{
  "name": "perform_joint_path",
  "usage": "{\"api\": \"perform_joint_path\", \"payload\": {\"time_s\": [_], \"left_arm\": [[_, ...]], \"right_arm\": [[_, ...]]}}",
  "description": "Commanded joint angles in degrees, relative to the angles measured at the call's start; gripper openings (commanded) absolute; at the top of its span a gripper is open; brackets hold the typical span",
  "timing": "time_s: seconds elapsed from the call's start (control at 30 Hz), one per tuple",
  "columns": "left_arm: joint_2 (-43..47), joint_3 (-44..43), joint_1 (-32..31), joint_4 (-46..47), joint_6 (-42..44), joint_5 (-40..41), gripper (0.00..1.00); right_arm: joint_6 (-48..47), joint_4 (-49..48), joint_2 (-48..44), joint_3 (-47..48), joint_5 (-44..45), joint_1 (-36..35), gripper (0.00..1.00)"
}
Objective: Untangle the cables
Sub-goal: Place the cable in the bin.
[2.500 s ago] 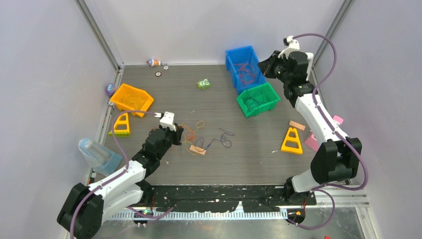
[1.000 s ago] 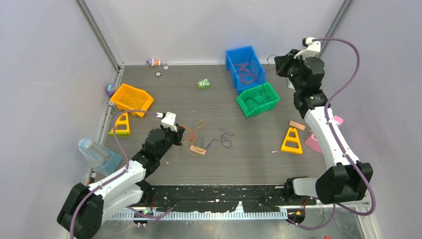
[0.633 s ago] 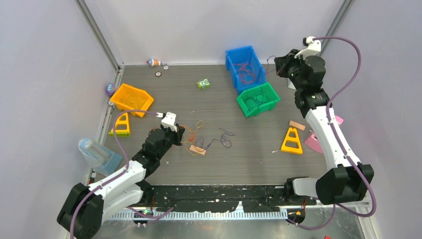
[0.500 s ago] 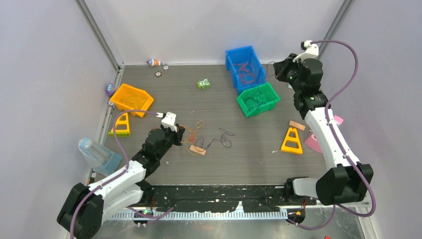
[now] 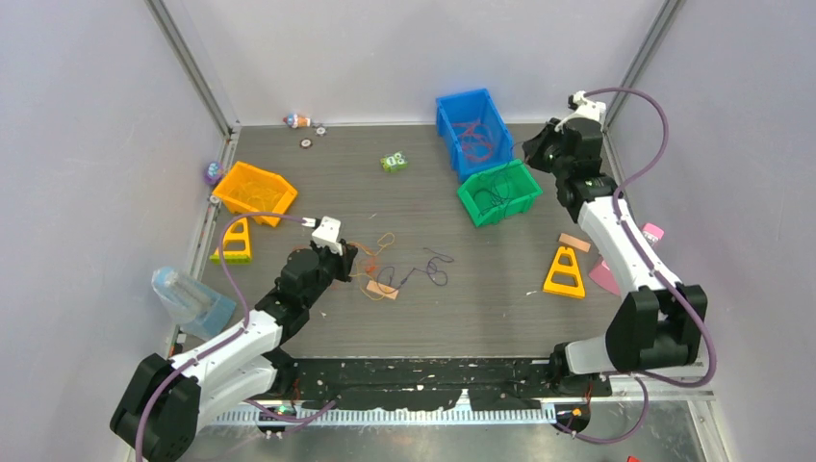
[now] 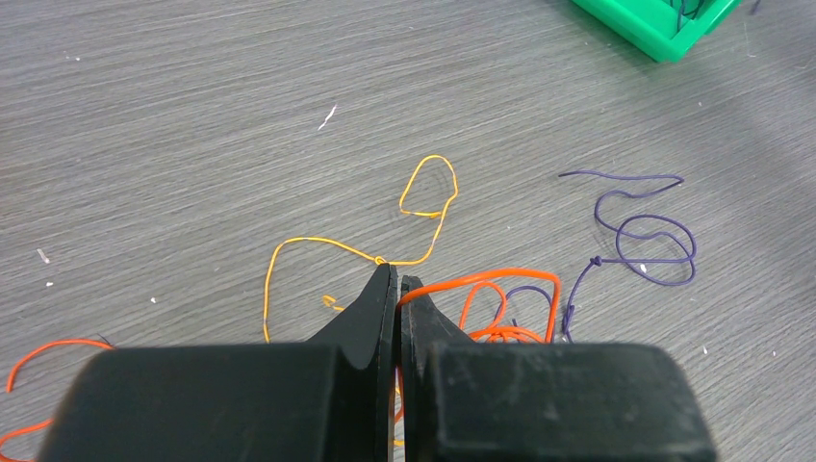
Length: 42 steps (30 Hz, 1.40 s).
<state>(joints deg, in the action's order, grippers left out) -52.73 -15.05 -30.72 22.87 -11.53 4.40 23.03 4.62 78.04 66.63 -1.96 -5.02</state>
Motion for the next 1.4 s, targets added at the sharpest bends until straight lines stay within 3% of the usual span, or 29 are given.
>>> {"api": "perform_joint_path", "payload": {"time_s": [0.0,0.37,0.57,0.7,1.1,1.37], "left_arm": [[0.5,-0.2,0.2,2.2,0.6,-0.6,0.0],[0.6,-0.1,0.1,2.1,0.7,-0.4,0.0],[0.6,-0.2,0.1,2.1,0.7,-0.5,0.0],[0.5,-0.1,0.2,2.2,0.7,-0.4,0.0],[0.2,-0.4,0.1,1.9,0.7,-0.6,0.0],[-0.1,-0.5,0.1,1.7,0.7,-0.7,0.0]], "right_arm": [[2.2,3.1,4.7,4.8,5.2,0.1,0.05],[2.2,5.4,12.6,8.7,15.8,0.0,0.05],[9.2,15.5,22.8,16.3,31.9,-0.2,0.05],[11.1,13.8,23.7,12.9,37.0,-2.8,0.05],[11.7,10.8,30.2,8.1,31.7,-7.8,0.05],[7.9,19.8,35.0,16.8,30.4,-8.7,0.09]]}}
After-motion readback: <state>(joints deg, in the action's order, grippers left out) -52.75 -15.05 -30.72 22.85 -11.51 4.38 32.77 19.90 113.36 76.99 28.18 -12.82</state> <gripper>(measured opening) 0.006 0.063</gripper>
